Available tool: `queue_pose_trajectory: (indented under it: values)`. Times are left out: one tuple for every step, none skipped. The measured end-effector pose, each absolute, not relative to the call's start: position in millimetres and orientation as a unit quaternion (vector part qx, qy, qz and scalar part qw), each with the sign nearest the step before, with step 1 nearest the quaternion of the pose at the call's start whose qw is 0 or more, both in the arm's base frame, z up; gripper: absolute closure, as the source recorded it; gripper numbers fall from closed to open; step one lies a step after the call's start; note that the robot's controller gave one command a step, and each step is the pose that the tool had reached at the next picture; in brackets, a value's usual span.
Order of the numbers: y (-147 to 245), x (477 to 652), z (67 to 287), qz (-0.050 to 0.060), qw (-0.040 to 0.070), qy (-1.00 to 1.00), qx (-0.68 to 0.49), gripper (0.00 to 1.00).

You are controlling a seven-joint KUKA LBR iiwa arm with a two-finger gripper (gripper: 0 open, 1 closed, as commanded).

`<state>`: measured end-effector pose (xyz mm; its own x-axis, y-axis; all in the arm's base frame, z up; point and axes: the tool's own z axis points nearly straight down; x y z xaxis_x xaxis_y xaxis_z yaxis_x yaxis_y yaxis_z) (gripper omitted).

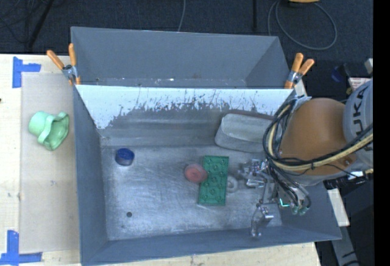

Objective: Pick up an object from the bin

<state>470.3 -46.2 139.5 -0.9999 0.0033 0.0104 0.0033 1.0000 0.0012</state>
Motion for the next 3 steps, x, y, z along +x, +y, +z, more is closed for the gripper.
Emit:
queue_pose_trajectory:
  values:
    - [-22,487.6,76,0.002,-0.019,-0.999,0.038,0.00]
    - [65,548.8,73,0.000,-0.006,-0.997,0.073,0.00]
    - [144,574.9,71,0.000,0.002,-0.990,0.144,0.00]
